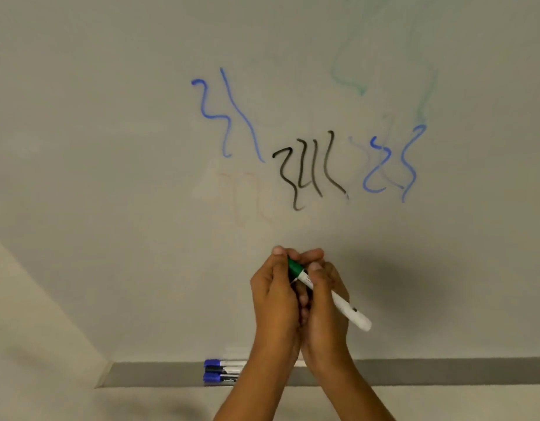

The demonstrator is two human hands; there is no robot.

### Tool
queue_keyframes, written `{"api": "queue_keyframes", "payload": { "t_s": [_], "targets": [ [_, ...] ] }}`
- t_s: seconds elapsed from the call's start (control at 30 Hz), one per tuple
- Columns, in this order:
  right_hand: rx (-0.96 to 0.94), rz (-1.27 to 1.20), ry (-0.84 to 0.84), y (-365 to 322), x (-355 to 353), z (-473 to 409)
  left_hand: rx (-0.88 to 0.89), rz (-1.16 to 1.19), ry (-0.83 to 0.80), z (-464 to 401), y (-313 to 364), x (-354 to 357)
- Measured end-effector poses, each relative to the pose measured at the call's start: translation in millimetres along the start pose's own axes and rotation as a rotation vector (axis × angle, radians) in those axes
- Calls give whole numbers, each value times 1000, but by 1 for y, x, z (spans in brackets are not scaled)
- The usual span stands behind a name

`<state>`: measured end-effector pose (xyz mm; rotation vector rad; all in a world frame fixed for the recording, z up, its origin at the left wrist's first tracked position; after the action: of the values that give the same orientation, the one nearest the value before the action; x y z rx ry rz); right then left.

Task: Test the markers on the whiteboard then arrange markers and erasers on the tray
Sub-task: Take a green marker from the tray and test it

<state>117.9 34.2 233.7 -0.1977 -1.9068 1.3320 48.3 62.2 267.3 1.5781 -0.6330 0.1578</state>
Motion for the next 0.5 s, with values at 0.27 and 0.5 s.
{"api": "queue_keyframes", "payload": {
  "t_s": [0.27, 0.5],
  "targets": [
    [-871, 617, -283, -19, 70, 54, 393, 180, 287, -38, 209, -126],
    [-1147, 757, -61, -60, 148, -24, 251, 71, 316, -46, 187, -140]
  ]
}}
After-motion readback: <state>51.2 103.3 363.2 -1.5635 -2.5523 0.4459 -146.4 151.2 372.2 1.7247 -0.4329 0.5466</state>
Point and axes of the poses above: each hand's wrist, its own z-axis away from the middle knuckle, its own x-axis out of the palm, y = z × x, the point moved 7 cm from there along -z, towards the middle knuckle, and after that the axes turned 4 degrees about z, right-handed, at the moved point
